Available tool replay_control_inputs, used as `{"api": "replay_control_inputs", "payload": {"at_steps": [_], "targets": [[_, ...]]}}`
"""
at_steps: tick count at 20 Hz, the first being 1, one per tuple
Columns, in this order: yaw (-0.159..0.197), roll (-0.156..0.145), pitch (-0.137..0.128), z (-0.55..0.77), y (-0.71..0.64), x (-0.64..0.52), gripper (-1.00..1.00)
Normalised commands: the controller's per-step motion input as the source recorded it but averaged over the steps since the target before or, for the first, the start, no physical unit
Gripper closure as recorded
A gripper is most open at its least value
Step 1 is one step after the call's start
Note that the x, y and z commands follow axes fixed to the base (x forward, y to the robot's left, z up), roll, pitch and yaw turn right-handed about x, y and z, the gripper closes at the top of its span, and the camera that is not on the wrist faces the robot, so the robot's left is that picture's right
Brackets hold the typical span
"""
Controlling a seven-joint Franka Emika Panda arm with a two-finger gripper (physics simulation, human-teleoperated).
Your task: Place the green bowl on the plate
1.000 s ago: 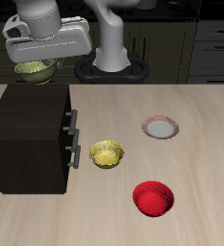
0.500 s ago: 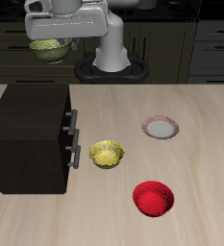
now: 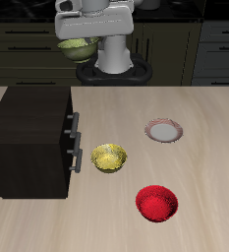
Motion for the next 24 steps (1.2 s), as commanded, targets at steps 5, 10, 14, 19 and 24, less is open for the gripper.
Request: {"api": "replay_control_inputs", "payload": {"at_steps": [5,10,14,19,24], "targets": [[-0.009,0.016,-0.024,-0.24,0.37,-0.2,1.0],[0.012,0.01,-0.02,-0.3,0.41,-0.24,1.0],[0.066,0.04,-0.036,-0.35,0.71,-0.36,1.0],[0.044,0.001,-0.043,-0.2,0.45,-0.25,1.0],[0.055,-0.028,0.006,-0.28,0.32,-0.02,1.0]]}}
